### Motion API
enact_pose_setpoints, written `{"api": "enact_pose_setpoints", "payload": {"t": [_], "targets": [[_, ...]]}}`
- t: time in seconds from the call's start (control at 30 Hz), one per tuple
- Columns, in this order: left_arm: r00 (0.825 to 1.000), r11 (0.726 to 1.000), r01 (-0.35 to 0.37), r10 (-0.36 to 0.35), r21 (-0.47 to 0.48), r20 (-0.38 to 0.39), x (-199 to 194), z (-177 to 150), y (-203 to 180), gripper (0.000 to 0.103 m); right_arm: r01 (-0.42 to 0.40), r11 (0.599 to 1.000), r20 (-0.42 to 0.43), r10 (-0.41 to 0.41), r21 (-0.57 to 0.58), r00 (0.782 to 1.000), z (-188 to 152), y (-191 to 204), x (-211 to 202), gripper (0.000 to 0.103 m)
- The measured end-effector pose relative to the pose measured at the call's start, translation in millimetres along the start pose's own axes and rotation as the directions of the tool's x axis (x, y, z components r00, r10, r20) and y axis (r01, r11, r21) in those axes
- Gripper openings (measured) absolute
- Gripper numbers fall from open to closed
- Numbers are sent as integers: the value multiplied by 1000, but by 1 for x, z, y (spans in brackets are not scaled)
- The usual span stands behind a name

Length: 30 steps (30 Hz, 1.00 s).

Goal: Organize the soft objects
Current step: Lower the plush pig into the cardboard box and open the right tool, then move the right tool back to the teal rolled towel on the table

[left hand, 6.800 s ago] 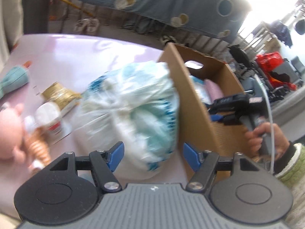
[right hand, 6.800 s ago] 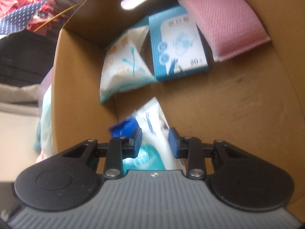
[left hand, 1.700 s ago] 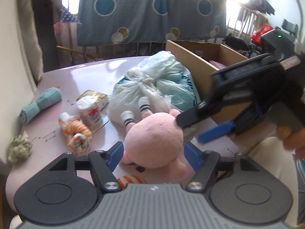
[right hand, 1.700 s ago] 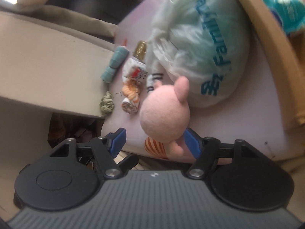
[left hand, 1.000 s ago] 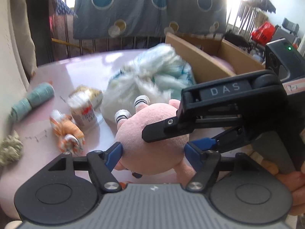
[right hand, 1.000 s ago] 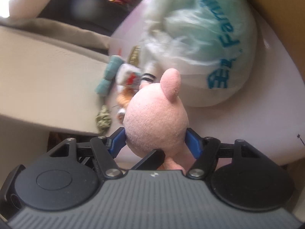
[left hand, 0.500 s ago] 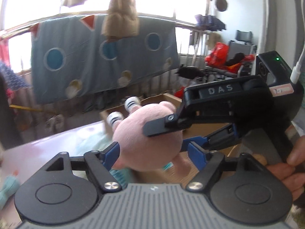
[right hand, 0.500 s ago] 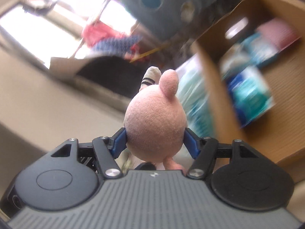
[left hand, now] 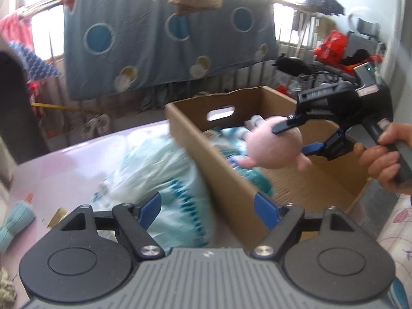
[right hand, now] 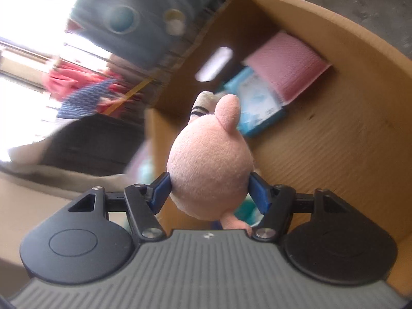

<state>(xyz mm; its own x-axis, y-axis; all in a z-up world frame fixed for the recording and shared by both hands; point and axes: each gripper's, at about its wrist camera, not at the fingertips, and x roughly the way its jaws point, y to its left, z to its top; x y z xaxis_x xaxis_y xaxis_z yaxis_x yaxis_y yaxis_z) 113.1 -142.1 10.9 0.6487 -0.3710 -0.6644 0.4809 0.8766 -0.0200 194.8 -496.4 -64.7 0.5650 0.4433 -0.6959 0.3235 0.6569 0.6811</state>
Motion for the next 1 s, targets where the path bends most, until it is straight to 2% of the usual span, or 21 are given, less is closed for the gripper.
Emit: {"api": "enact_pose_setpoints", "payload": {"t": [0.03,0.1,0.3,0.5,0.63,0.67,0.87,1.0], "targets": [[1000,1000,-10,10,-7,-4,-1,-3,6,81,47,999,-9,-47,-11,999,4,-2,9,67],[1000,1000,-22,22,-19,-11,-3,-8,15,81,92,995,-6,-92,-23,996,10,-6,20,69],[999,997,-38,37,-61,-13,-16,-22,37,81,228,972,62,-225,-54,972,21,-5,15,70],[998,992,-65,64,-105,-15,-34,-39,54,81,259,964,94,-253,-55,963,19,4,7,70],[994,986,-109,108,-122,-19,-49,-52,69,81,219,975,53,-218,-22,975,14,2,10,71],[992,984,-125,123,-126,-21,-53,-55,73,81,231,972,54,-229,-33,972,12,6,11,71],[973,959,-231,229,-162,-32,-78,-78,98,81,284,955,96,-276,-82,956,5,16,-3,70],[953,935,-303,303,-185,-33,-95,-94,114,81,270,957,122,-256,-108,959,-4,27,-29,71]]}}
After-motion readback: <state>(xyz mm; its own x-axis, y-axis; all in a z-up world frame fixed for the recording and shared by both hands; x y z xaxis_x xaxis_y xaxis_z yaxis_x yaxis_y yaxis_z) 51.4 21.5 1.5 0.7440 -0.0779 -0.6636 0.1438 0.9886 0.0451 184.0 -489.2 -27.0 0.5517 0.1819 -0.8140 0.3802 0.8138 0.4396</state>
